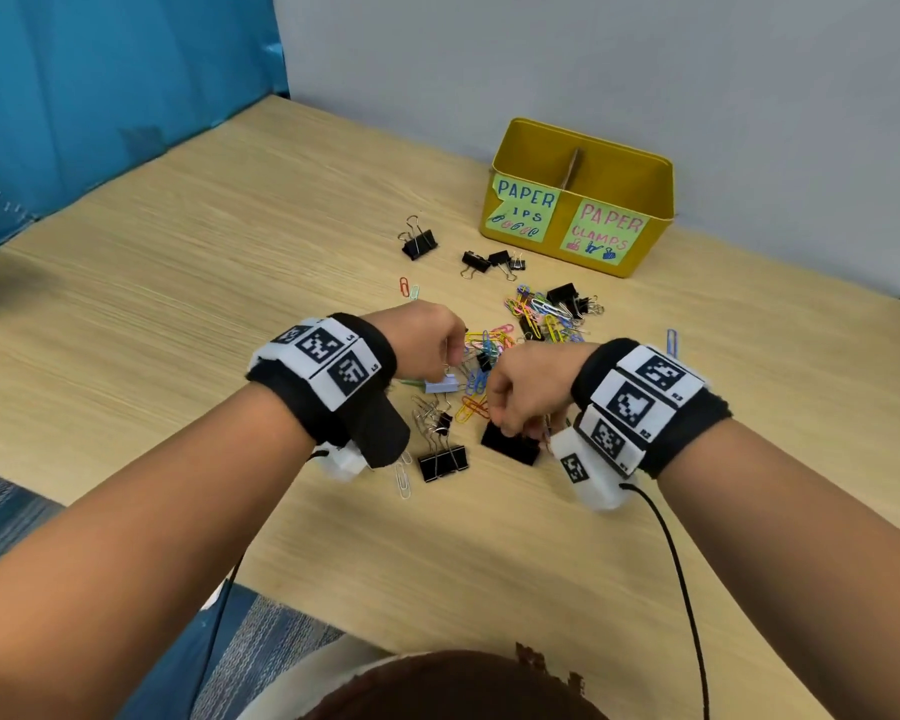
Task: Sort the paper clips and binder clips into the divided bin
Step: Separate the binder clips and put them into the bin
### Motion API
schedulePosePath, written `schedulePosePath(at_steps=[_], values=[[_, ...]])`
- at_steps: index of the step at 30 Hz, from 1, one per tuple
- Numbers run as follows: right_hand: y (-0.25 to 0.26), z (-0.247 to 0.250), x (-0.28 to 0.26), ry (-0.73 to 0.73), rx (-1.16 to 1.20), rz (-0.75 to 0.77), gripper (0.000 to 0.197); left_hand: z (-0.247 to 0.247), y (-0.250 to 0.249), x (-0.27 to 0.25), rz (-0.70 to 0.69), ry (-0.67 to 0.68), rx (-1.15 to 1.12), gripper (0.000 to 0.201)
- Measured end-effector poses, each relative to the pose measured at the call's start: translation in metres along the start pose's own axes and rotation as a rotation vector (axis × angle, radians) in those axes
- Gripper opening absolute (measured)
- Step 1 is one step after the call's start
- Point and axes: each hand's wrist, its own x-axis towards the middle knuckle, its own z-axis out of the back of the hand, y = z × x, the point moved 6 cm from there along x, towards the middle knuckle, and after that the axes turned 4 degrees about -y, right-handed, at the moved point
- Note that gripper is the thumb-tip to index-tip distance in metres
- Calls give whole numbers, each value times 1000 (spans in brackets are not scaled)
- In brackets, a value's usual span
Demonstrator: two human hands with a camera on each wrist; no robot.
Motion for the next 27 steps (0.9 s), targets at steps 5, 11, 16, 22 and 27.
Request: schedulePosePath(at_steps=[5, 11, 16, 22, 27], values=[[18, 9, 2, -169, 96, 90, 28, -4, 17, -15, 42, 81, -24, 29], [25, -8, 7, -4, -36, 53, 44, -24, 22, -25, 95, 176, -69, 19], [19, -2, 9, -71, 4, 43, 41, -23, 20, -23, 96, 67, -54, 32], [12, -12, 5, 36, 7, 32, 43, -22, 22, -9, 108, -43, 65, 38], [-7, 18, -5, -185, 83, -41, 36, -21, 18, 1, 107, -43, 96, 27]])
